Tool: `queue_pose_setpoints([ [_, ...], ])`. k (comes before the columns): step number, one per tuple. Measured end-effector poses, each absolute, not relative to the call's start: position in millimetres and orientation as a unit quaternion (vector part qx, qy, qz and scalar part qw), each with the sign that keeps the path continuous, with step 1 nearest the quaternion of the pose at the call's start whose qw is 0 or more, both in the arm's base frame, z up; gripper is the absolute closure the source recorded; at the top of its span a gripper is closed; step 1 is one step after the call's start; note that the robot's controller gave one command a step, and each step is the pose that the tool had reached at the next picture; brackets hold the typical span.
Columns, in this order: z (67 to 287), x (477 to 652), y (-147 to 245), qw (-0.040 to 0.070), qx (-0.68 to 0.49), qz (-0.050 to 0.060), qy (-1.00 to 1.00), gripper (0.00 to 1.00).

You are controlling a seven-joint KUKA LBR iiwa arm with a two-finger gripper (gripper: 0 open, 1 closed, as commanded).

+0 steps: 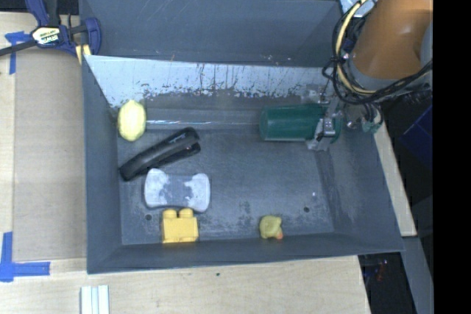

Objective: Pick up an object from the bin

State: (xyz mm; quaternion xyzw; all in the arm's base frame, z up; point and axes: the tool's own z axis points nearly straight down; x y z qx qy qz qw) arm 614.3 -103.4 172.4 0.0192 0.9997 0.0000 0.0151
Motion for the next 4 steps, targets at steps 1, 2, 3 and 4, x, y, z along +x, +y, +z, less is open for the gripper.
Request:
queue_pose_setpoints([
  [1, 151.0, 606.3, -85.1, 0.009, 0.023, 0.001, 1.000, 1.00],
  [2, 149.4, 606.3, -72.9, 0.017, 0.030, 0.000, 0.999, 1.00],
  [3, 94.4, 602.2, -86.9, 0.017, -0.041, -0.001, 0.999, 1.00],
  [4, 120.4, 605.3, -59.2, 0.014, 0.000, 0.000, 1.000, 1.00],
])
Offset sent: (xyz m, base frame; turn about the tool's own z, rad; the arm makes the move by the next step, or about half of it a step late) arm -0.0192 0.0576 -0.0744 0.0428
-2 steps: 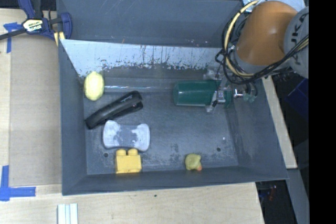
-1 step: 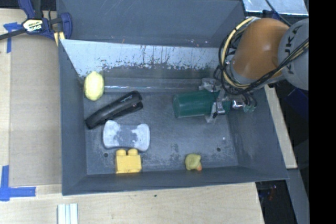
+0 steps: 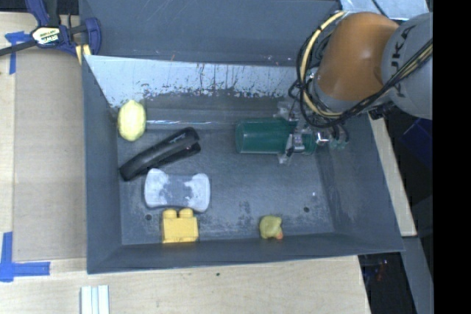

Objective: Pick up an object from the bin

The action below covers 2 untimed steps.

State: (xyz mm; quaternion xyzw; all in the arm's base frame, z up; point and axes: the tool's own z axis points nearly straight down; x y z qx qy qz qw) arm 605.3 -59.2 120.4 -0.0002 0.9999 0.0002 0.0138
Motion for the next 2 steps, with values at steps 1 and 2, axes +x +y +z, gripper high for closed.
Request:
queue_pose_setpoints([
  [1, 126.9, 618.0, -51.8, 0.020, 0.008, 0.000, 1.000, 1.00],
  [2, 144.2, 619.8, -32.8, 0.018, 0.005, 0.000, 1.000, 1.00],
])
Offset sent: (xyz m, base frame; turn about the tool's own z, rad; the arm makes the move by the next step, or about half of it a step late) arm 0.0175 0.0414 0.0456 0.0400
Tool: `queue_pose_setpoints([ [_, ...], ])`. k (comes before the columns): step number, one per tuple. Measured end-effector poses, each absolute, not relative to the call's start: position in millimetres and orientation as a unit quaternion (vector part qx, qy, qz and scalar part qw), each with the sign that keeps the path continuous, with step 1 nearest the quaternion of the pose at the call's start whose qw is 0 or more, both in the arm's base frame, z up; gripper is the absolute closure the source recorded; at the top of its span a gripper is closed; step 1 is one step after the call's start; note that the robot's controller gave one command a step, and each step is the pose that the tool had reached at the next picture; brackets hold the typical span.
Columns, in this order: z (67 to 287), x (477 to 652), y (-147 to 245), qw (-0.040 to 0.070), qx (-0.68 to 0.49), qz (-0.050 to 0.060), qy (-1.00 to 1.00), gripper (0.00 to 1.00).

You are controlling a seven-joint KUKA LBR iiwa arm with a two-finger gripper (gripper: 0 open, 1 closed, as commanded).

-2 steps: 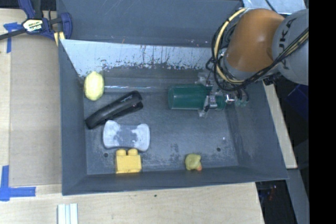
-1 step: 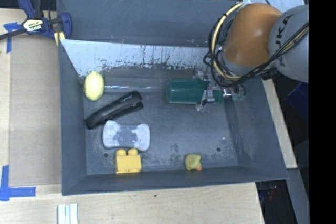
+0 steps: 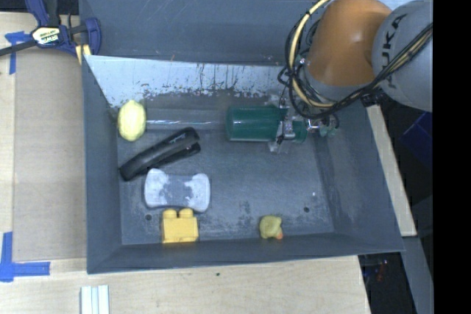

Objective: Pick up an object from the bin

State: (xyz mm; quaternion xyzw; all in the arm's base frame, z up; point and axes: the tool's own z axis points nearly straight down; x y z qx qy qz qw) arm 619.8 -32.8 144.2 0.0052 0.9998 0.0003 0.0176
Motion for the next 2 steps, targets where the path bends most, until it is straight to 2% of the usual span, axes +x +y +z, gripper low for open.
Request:
queue_pose_setpoints([
  [1, 159.4, 620.6, -25.8, 0.022, 0.007, 0.000, 1.000, 1.00],
  [2, 214.7, 618.8, -8.1, 0.019, -0.007, 0.000, 1.000, 1.00],
])
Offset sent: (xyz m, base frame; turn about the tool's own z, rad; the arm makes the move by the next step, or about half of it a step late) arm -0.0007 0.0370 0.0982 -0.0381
